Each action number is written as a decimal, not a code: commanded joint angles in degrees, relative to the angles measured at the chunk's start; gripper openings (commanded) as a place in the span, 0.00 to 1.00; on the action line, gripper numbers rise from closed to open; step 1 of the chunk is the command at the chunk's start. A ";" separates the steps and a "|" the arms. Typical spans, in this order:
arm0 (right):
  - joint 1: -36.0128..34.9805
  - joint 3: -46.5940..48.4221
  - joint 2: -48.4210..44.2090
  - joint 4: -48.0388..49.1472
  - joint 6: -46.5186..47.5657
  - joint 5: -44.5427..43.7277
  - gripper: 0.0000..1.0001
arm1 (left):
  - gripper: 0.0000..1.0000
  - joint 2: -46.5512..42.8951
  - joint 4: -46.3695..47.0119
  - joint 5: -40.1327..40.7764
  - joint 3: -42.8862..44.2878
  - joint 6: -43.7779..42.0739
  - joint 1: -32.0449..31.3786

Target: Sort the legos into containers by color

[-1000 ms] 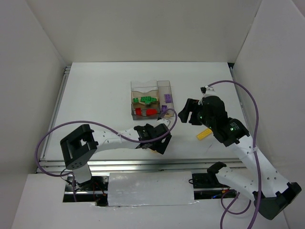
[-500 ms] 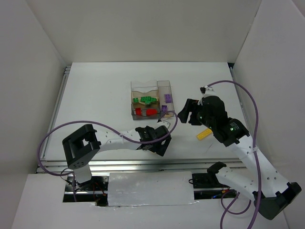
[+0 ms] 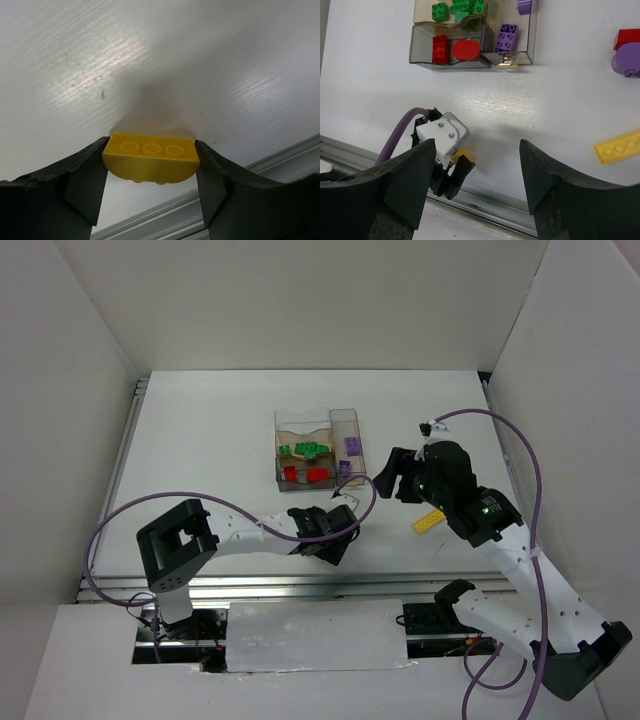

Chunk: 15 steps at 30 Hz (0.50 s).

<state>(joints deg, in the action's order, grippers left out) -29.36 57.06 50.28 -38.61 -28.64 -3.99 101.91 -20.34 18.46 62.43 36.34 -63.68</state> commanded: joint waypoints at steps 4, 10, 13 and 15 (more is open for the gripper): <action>0.27 0.51 -1.42 1.61 0.26 -3.39 0.75 | 0.02 -8.20 -1.89 8.69 2.59 -0.92 3.89; 0.27 1.39 -0.45 2.49 -0.80 -5.59 0.75 | 0.02 -9.54 0.65 8.43 11.90 -4.52 17.70; 0.36 2.00 0.87 3.01 -1.15 -5.33 0.75 | 0.06 -4.63 2.75 9.22 19.37 -5.66 23.24; 0.36 2.27 1.40 3.45 -1.15 -5.15 0.75 | 0.05 0.19 4.07 8.79 25.24 -6.10 26.57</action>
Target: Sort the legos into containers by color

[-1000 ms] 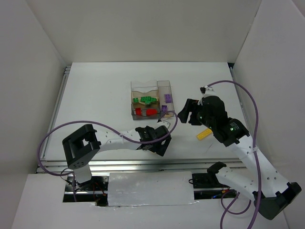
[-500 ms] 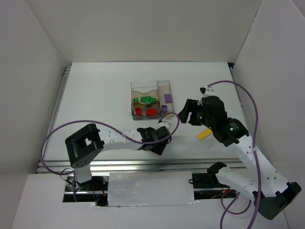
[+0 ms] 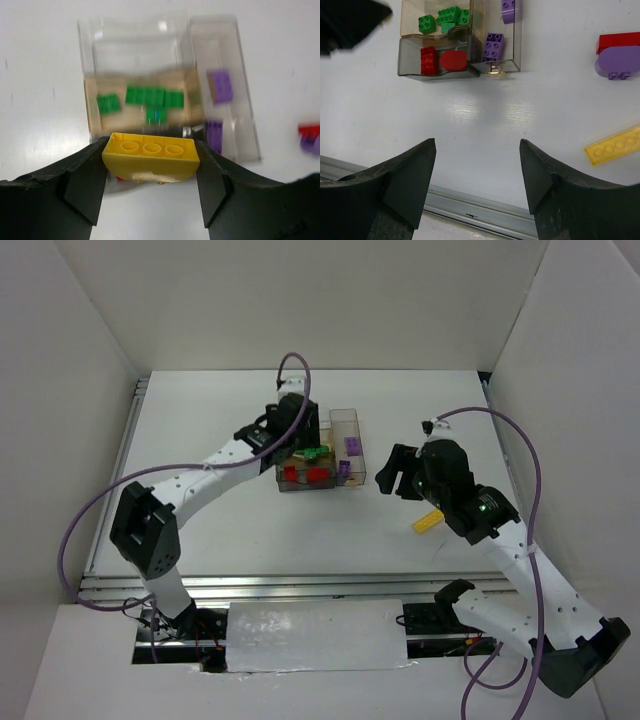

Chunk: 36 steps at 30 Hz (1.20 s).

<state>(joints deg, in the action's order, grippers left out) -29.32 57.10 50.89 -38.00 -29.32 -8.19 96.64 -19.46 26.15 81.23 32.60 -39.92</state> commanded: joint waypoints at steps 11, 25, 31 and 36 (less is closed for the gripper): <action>0.58 4.86 4.21 3.46 0.23 0.45 0.75 | 0.18 28.33 1.27 1.89 33.63 -3.86 10.56; 0.67 5.48 7.20 2.67 0.76 -2.10 0.75 | 0.97 31.52 5.93 -2.95 30.75 -3.77 12.41; 3.91 3.81 9.14 0.47 -0.99 -2.97 0.78 | 1.00 23.80 4.87 -2.34 27.85 -5.09 12.41; 9.98 -2.06 5.36 -0.15 -7.23 -5.25 1.00 | 0.99 16.76 -3.20 -0.31 24.96 -2.81 12.32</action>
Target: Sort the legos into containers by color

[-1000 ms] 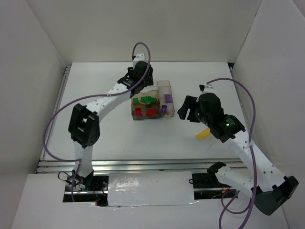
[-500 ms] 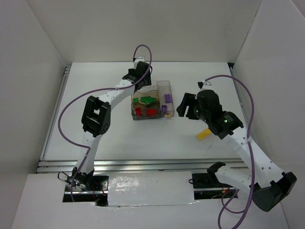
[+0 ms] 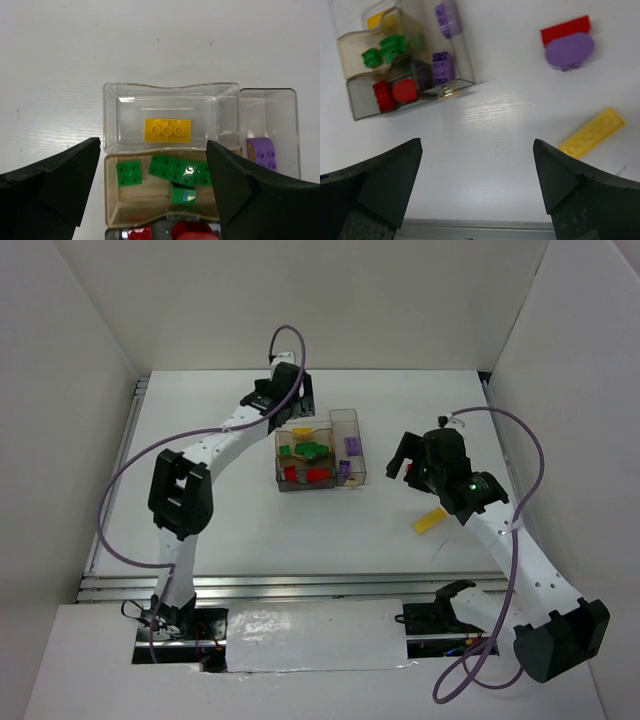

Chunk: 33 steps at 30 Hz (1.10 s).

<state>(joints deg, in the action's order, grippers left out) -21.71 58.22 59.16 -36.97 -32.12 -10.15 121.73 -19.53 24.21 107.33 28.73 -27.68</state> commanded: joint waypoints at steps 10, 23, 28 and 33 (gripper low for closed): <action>8.79 -7.86 5.26 -10.22 -22.45 -11.37 1.00 | 0.99 -39.28 -4.37 -3.65 -34.72 3.52 -7.20; 11.25 -15.41 15.72 -7.33 -30.90 -11.12 0.95 | 1.00 -60.81 -15.62 -1.61 -46.77 4.40 -15.38; 12.75 -15.94 20.99 -4.43 -30.64 -10.41 0.91 | 0.99 -67.76 -17.91 -1.71 -47.65 4.40 -16.00; 14.42 -13.84 23.81 -3.99 -28.88 -9.62 0.61 | 1.00 -70.49 -17.91 -2.32 -48.88 4.32 -16.26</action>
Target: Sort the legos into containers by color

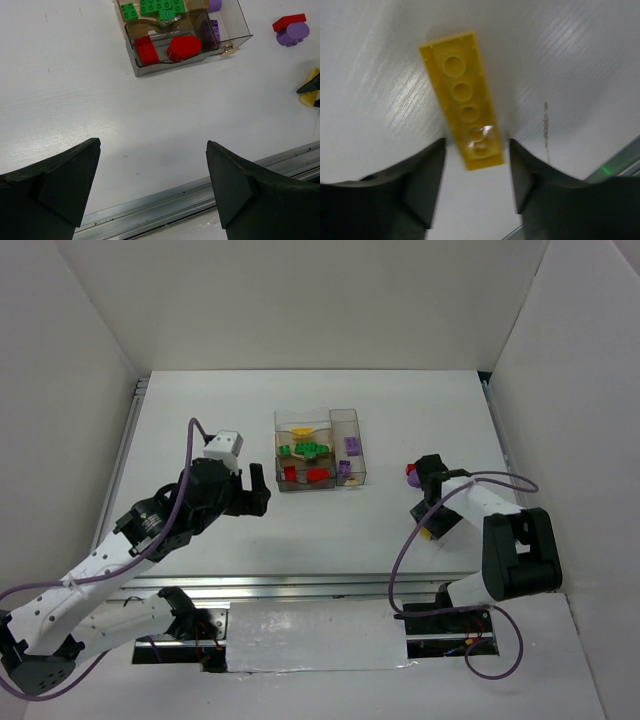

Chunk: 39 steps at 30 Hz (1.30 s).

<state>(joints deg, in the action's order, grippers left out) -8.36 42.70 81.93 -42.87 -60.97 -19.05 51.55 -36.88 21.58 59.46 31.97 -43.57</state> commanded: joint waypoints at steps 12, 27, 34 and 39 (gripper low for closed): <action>3.97 3.18 2.45 2.97 3.23 -0.02 0.00 | 1.00 0.48 0.50 -0.05 -1.72 0.91 -0.46; -28.82 43.03 14.64 8.40 42.94 2.14 0.00 | 0.99 -7.33 -12.60 21.12 -2.41 -0.68 -0.37; -28.64 60.74 27.13 12.36 81.99 8.95 0.00 | 1.00 -16.30 -2.93 10.85 -7.61 -5.68 6.91; -25.31 63.22 32.24 17.10 102.75 21.65 0.00 | 0.99 -14.46 -3.37 9.00 -7.61 -5.95 7.19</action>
<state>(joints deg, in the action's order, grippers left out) -36.14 103.96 113.38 -30.70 20.36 -7.29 35.88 -42.96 32.38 52.12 27.88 -36.64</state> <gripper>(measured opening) 0.427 0.994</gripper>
